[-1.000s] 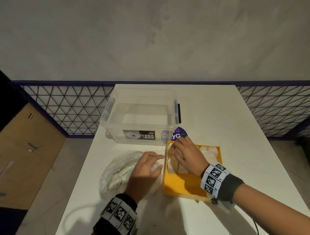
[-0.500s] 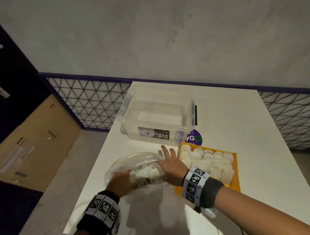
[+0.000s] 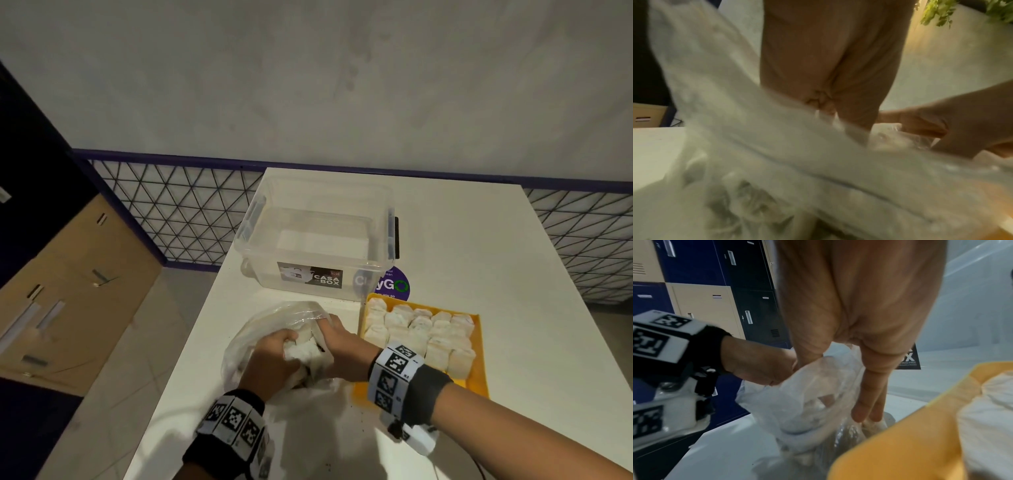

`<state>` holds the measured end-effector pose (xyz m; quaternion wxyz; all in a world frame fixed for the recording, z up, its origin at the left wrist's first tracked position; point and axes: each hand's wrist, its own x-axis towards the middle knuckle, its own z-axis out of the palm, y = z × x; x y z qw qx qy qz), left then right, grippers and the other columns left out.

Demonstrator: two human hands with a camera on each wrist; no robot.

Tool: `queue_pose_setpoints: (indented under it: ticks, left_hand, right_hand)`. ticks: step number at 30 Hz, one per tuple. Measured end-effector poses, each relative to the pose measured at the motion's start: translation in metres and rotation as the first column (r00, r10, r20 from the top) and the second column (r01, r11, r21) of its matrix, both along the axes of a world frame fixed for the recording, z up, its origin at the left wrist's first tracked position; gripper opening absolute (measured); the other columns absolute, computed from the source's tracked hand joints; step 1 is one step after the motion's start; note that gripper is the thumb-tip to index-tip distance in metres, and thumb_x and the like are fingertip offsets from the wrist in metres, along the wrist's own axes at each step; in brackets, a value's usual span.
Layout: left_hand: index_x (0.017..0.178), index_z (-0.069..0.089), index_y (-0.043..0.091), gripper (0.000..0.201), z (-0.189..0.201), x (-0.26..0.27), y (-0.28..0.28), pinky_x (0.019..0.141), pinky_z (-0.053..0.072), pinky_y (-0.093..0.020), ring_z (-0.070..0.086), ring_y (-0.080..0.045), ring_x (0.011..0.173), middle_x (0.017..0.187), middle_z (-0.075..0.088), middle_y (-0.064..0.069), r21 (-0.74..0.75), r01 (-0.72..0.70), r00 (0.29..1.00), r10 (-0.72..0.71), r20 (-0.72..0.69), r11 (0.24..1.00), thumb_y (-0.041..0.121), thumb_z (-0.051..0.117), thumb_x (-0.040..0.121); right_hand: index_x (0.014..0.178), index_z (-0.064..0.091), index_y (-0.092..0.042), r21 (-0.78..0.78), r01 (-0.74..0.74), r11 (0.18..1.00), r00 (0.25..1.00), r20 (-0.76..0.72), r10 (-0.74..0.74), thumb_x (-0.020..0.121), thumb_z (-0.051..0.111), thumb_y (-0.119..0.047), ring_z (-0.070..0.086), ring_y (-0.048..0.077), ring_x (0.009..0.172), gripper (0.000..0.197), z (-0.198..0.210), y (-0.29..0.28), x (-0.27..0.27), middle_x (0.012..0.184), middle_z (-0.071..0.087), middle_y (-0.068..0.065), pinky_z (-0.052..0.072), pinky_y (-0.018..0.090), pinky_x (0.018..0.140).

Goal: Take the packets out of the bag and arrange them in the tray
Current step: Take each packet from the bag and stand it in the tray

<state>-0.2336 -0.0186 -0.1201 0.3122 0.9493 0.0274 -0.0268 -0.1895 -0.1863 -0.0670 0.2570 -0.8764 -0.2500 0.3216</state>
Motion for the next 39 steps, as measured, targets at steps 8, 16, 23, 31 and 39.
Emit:
queue_pose_setpoints:
  ticks: [8,16,23,31,39]
  left_hand:
    - [0.103,0.068,-0.006,0.088,-0.050,0.014,-0.018,0.054,0.052,-0.035,0.065,-0.035,0.068,0.088,0.069,-0.020,0.244,0.261,0.942,-0.192,-0.274,0.934,0.074,0.041,0.076]
    - [0.098,0.056,0.009,0.055,-0.019,0.006,-0.008,0.078,0.045,-0.032,0.061,-0.030,0.081,0.085,0.058,-0.004,0.136,0.117,0.993,-0.114,-0.027,0.984,0.045,0.059,0.056]
    - [0.098,0.061,0.003,0.063,-0.025,0.005,-0.027,0.053,0.047,-0.028,0.065,-0.026,0.061,0.079,0.069,-0.012,0.261,0.291,0.953,-0.254,-0.168,0.920,0.059,0.050,0.070]
    - [0.075,0.054,0.018,0.019,0.002,0.003,-0.008,0.051,0.039,-0.012,0.052,-0.015,0.064,0.071,0.054,-0.001,-0.310,-0.118,0.987,0.078,-0.139,0.943,0.022,0.053,0.057]
    - [0.128,0.047,0.024,0.088,-0.010,-0.002,-0.018,0.098,0.036,-0.032,0.044,-0.019,0.117,0.119,0.044,0.007,-0.007,0.035,0.978,-0.036,-0.203,0.999,0.068,0.058,0.052]
  right_hand:
    - [0.147,0.000,-0.004,0.058,-0.013,0.998,1.000,0.016,0.012,0.081,0.065,-0.005,0.043,0.037,0.125,0.092,0.001,0.000,-0.004,0.151,0.010,0.016,0.039,0.038,0.103]
    - [0.148,-0.006,-0.015,0.078,0.019,0.997,1.000,0.001,-0.019,0.079,0.063,-0.002,0.048,0.037,0.117,0.098,0.010,-0.009,-0.003,0.152,0.007,0.011,0.042,0.035,0.091]
    - [0.148,-0.001,-0.010,0.097,0.033,0.995,0.999,-0.033,-0.030,0.080,0.066,-0.007,0.044,0.033,0.123,0.096,0.011,-0.001,-0.007,0.150,0.014,0.013,0.040,0.034,0.099]
    - [0.148,-0.010,-0.024,0.033,0.050,0.998,0.999,-0.001,-0.050,0.078,0.062,0.003,0.054,0.034,0.108,0.103,0.007,-0.011,-0.003,0.151,0.010,0.008,0.048,0.033,0.080]
    - [0.148,-0.009,-0.025,0.042,0.038,0.998,0.999,-0.023,-0.037,0.080,0.066,-0.010,0.049,0.034,0.117,0.102,0.004,-0.001,-0.007,0.149,0.015,0.009,0.045,0.040,0.097]
